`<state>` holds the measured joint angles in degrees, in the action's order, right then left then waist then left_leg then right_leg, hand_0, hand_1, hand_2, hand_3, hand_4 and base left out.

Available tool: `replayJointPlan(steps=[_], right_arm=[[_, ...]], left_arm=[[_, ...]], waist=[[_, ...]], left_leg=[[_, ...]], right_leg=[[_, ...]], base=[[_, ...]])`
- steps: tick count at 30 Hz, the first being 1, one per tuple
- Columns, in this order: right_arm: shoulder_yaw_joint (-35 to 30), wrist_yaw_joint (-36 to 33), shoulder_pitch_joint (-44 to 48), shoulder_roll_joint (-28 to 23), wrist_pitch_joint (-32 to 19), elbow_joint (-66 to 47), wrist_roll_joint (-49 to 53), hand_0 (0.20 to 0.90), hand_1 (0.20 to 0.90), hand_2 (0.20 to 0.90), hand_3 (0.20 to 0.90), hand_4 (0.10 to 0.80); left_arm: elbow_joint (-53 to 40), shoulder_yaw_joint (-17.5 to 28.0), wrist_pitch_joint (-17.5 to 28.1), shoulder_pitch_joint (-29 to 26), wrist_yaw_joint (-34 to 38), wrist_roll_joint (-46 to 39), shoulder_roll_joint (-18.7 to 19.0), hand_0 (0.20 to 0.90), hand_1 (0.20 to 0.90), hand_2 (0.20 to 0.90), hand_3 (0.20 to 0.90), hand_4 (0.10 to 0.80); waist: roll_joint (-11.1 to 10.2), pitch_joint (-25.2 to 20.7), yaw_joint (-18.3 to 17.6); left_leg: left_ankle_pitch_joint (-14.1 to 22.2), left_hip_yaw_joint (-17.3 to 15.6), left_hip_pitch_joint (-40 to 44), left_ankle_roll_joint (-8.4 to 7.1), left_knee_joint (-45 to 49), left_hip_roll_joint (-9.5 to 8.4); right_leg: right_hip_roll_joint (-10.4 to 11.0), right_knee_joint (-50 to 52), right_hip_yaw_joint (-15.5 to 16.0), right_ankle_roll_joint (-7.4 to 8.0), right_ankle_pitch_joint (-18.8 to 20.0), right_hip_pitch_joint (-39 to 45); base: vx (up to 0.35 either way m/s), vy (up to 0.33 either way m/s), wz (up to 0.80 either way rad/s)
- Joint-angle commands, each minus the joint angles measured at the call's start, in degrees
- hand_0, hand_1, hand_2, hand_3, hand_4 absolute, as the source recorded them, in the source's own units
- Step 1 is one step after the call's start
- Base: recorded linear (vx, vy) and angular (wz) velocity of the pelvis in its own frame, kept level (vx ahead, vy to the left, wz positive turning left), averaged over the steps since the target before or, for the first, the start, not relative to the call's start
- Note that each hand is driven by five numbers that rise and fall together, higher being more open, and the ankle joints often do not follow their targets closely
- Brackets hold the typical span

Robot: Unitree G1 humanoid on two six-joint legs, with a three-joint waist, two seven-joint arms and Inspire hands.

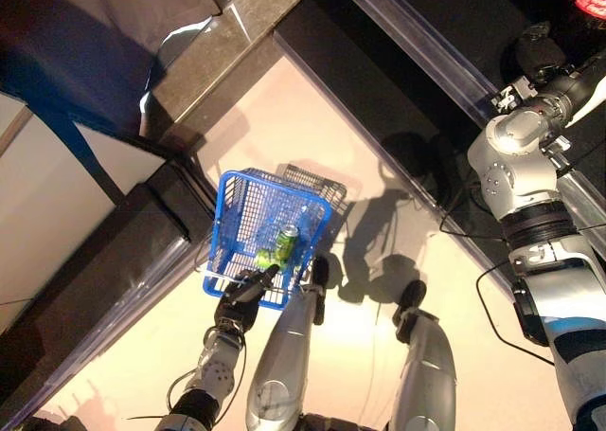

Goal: Pick up the drink and place into the basket.

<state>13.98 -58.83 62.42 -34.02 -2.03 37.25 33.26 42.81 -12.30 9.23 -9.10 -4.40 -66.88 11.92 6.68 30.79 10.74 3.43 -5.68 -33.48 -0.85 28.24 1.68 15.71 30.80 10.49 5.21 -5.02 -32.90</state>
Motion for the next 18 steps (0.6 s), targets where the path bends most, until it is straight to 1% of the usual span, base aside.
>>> replayJointPlan(steps=[1, 5, 7, 9, 10, 11, 13, 14, 16, 18], right_arm=[[2.6, 3.6, 11.0, -6.6, -5.9, -2.6, -1.4, 0.300, 0.300, 0.300, 0.200, 0.100], [2.4, 5.8, 10.1, -7.0, -7.4, -2.5, -2.1, 0.300, 0.300, 0.300, 0.200, 0.100], [1.8, 7.5, 8.4, -6.8, -7.5, -6.2, -3.8, 0.300, 0.300, 0.300, 0.200, 0.100], [1.3, 8.1, 7.3, -6.5, -7.2, -8.6, -4.7, 0.300, 0.300, 0.300, 0.200, 0.100], [0.6, 10.6, 5.0, -5.7, -6.2, -13.5, -7.3, 0.300, 0.300, 0.300, 0.200, 0.100], [0.3, 11.5, 4.3, -5.7, -5.6, -16.0, -8.2, 0.300, 0.300, 0.300, 0.200, 0.100], [-0.4, 13.7, 1.4, -5.4, -4.0, -23.0, -10.3, 0.300, 0.300, 0.300, 0.200, 0.100], [-0.6, 14.3, 0.6, -5.3, -3.6, -24.5, -10.8, 0.300, 0.300, 0.300, 0.200, 0.100], [-1.8, 17.5, -3.0, -4.2, -3.5, -30.4, -12.1, 0.300, 0.300, 0.300, 0.200, 0.100], [-2.8, 21.5, -6.8, -2.7, -2.8, -36.6, -12.7, 0.300, 0.300, 0.300, 0.200, 0.100]], left_arm=[[-1.3, -2.1, -0.5, 8.5, -2.2, -0.8, 4.1, 0.300, 0.300, 0.300, 0.200, 0.100], [-1.7, -0.9, 1.1, 8.7, -4.2, -2.1, 4.3, 0.300, 0.300, 0.300, 0.200, 0.100], [-3.6, -0.5, 2.7, 8.2, -5.1, -2.6, 4.8, 0.300, 0.300, 0.300, 0.200, 0.100], [-4.7, -0.3, 3.3, 8.0, -5.3, -2.8, 5.1, 0.300, 0.300, 0.300, 0.200, 0.100], [-6.9, -0.1, 4.7, 7.3, -6.6, -2.0, 5.7, 0.300, 0.300, 0.300, 0.200, 0.100], [-8.3, -0.3, 5.3, 6.8, -6.9, -1.5, 6.0, 0.300, 0.300, 0.300, 0.200, 0.100], [-11.9, -0.8, 6.6, 6.5, -6.9, -1.8, 6.7, 0.300, 0.300, 0.300, 0.200, 0.100], [-12.5, -0.8, 6.7, 6.6, -7.0, -2.0, 6.9, 0.300, 0.300, 0.300, 0.200, 0.100], [-15.6, -0.6, 5.3, 6.9, -8.8, -3.0, 7.2, 0.300, 0.300, 0.300, 0.200, 0.100], [-19.2, -0.6, 5.1, 8.0, -9.3, -2.1, 7.9, 0.300, 0.300, 0.300, 0.200, 0.100]], waist=[[-0.1, -1.0, 1.4], [-0.2, -1.0, 1.5], [-0.4, -1.0, 1.3], [-0.5, -1.0, 1.1], [-0.7, -1.0, 0.6], [-0.8, -1.0, 0.4], [-0.8, -1.0, -0.1], [-0.9, -1.0, -0.3], [-1.1, -1.0, -0.8], [-1.2, -1.0, -1.2]], left_leg=[[3.6, 2.2, 0.0, 2.71, 0.4, -2.92], [3.6, 2.2, 0.6, 2.70, 0.4, -2.81], [3.6, 2.3, 1.4, 2.71, 0.4, -2.88], [3.6, 2.4, 1.7, 2.69, 0.4, -2.86], [3.7, 2.4, 2.7, 2.57, 0.3, -2.86], [1.9, 1.9, 2.2, 2.88, -0.3, -2.82], [1.8, 1.9, 3.4, 2.63, -0.4, -2.85], [1.7, 1.9, 3.8, 2.57, -0.6, -2.86], [1.8, 1.8, 5.7, 2.33, -0.8, -2.86], [1.8, 1.8, 7.9, 1.95, -1.1, -2.83]], right_leg=[[-1.1, 0.3, 2.0, -0.68, -0.7, 0.6], [-0.9, 0.8, 2.3, -0.75, -1.1, 1.3], [-0.9, 1.2, 2.6, -0.74, -1.3, 2.0], [-0.9, 1.5, 2.6, -0.74, -1.5, 2.2], [-1.1, 1.8, 2.6, -0.95, -2.1, 3.1], [-1.2, 1.0, 3.4, -1.75, -0.7, 3.0], [-1.2, 1.2, 3.6, -1.98, -1.2, 4.3], [-1.2, 1.2, 3.6, -2.03, -1.2, 4.7], [-1.3, 1.3, 3.8, -2.31, -1.8, 6.6], [-1.3, 1.3, 4.0, -2.58, -2.4, 9.1]], base=[[0.000, 0.000, 0.00], [-0.018, -0.010, 0.00], [-0.050, -0.040, 0.02], [-0.042, -0.023, 0.02], [-0.138, -0.009, 0.02], [-0.151, -0.009, 0.03], [-0.083, -0.002, 0.03], [0.000, 0.000, 0.00], [0.000, 0.000, 0.00], [0.000, 0.000, 0.00]])
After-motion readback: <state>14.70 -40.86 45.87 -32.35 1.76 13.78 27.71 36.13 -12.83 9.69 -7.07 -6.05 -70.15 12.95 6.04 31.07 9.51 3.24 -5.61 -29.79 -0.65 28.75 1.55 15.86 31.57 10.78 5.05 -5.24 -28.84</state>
